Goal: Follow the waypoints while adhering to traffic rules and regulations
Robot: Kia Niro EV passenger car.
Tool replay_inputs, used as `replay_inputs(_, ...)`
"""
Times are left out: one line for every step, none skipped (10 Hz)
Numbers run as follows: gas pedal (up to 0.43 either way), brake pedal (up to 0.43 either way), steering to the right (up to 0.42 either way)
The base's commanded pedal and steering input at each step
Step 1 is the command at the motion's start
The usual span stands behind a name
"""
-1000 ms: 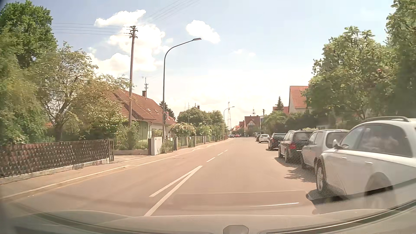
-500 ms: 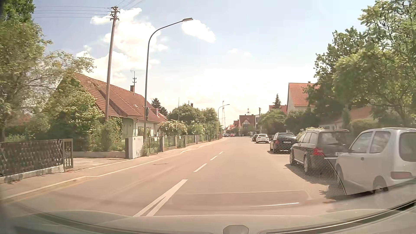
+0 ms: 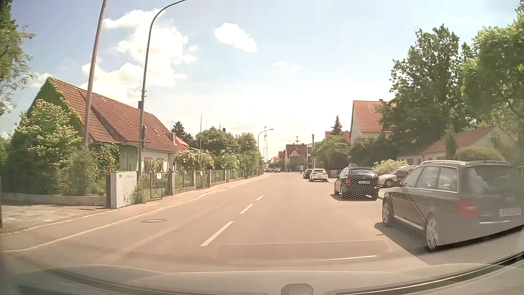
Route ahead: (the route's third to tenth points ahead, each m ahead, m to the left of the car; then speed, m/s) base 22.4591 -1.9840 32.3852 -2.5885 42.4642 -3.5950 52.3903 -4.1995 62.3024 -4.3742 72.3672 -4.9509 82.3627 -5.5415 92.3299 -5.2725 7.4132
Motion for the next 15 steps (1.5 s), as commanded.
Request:
replay_inputs(0.15, 0.0, 0.039)
replay_inputs(0.15, 0.0, 0.035)
replay_inputs(0.157, 0.0, 0.034)
replay_inputs(0.169, 0.0, 0.034)
replay_inputs(0.169, 0.0, 0.031)
replay_inputs(0.169, 0.0, 0.028)
replay_inputs(0.169, 0.0, 0.022)
replay_inputs(0.169, 0.0, 0.016)
replay_inputs(0.177, 0.0, 0.013)
replay_inputs(0.189, 0.0, 0.01)
replay_inputs(0.189, 0.0, 0.005)
replay_inputs(0.189, 0.0, 0.004)
replay_inputs(0.189, 0.0, 0.004)
replay_inputs(0.189, 0.0, 0.004)
replay_inputs(0.189, 0.0, 0.004)
